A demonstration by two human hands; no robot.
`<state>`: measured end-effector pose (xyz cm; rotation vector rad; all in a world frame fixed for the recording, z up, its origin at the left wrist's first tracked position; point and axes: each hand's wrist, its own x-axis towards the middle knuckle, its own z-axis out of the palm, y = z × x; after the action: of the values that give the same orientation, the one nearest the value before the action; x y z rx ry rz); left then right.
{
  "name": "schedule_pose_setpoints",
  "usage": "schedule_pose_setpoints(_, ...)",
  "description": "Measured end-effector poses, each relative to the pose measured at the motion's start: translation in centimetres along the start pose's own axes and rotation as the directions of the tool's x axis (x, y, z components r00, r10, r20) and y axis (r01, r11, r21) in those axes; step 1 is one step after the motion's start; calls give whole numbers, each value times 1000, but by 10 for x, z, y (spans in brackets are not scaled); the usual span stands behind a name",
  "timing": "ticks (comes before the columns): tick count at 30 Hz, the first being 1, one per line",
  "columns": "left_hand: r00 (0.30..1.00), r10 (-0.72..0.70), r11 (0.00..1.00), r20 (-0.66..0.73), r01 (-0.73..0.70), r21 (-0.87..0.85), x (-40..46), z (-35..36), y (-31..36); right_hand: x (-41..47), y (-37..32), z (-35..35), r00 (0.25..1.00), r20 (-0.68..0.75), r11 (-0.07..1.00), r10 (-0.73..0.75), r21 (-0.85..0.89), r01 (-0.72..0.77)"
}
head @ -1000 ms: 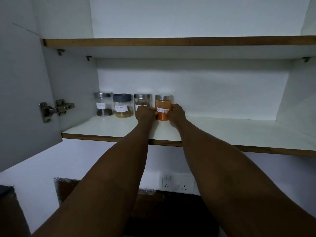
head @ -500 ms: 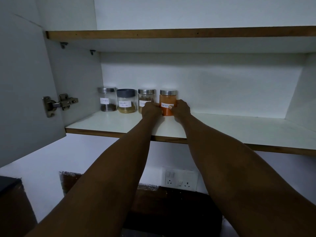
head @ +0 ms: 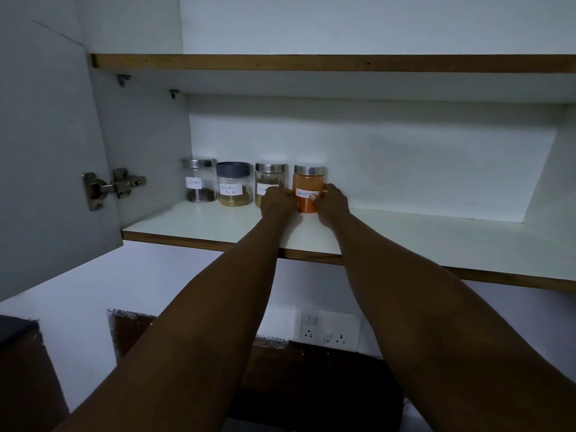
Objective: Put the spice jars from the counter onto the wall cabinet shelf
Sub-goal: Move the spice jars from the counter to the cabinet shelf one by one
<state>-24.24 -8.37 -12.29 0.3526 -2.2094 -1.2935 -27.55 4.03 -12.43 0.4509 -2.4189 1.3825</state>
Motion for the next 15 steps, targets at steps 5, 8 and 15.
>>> schedule_pose_setpoints(5,993,-61,998,-97,58,-40,-9,-5,4,-2,-6,-2,994,-15,994,106,10,-106)
schedule_pose_setpoints(8,990,-89,996,-112,86,-34,-20,-13,7,-9,-15,-7,978,-25,977,205,57,-203)
schedule_pose_setpoints(15,999,25,997,24,-27,67,-54,-32,11,-49,-29,-10,978,-13,970,208,-124,-208)
